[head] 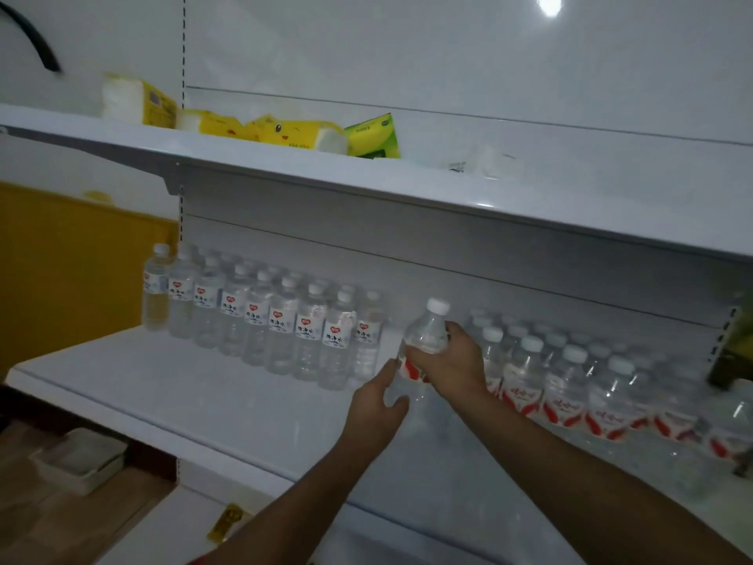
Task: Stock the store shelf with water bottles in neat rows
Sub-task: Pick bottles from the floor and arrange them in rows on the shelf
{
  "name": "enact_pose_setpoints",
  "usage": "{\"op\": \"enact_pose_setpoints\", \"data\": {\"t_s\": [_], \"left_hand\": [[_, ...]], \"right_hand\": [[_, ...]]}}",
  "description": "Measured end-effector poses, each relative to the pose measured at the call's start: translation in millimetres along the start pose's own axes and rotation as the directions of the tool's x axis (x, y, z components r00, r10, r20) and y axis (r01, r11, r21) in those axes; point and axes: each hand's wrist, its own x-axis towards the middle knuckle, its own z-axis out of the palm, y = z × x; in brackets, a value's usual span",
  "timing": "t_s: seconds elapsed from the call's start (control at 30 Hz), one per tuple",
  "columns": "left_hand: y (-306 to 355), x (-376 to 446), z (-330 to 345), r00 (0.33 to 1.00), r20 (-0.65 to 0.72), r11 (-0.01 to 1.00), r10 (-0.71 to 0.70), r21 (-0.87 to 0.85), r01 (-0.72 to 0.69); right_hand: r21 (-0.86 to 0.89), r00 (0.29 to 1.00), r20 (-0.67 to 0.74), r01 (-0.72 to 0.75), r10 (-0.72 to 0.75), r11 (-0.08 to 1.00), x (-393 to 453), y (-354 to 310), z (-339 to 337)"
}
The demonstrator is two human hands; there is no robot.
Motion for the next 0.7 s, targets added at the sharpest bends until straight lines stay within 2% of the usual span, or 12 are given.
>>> {"op": "enact_pose_setpoints", "data": {"t_s": [0.13,0.27,0.47,0.57,0.7], "left_hand": [[22.5,-31.4,15.0,0.994,0.109,0.999,0.018,-0.053,-0.013],[51.9,-61.4,57.9,0.978,0.203,0.997,0.055,-0.067,-0.043],[101.7,-99.1,148.9,0.903,0.413,0.969,0.116,-0.248,-0.011],[120.7,-109.3,191.8,0.859,0.494,0.961,0.131,-0.278,0.013],[126.7,-109.9,242.4,0.835,0.533,0.966,0.136,-0.258,0.008]], "right_hand": [[-0.040,0.999,-0.044,-0.008,0.007,0.999,-38.8,-2.1,-44.1],[-0.132,0.992,-0.126,-0.025,0.008,0.991,-74.0,9.4,-105.8],[-0.267,0.958,-0.283,-0.128,0.050,0.955,-116.2,45.7,-210.1],[-0.305,0.934,-0.347,-0.195,0.082,0.932,-127.3,72.3,-253.3],[-0.345,0.920,-0.381,-0.231,0.089,0.910,-131.2,98.0,-286.8]]}}
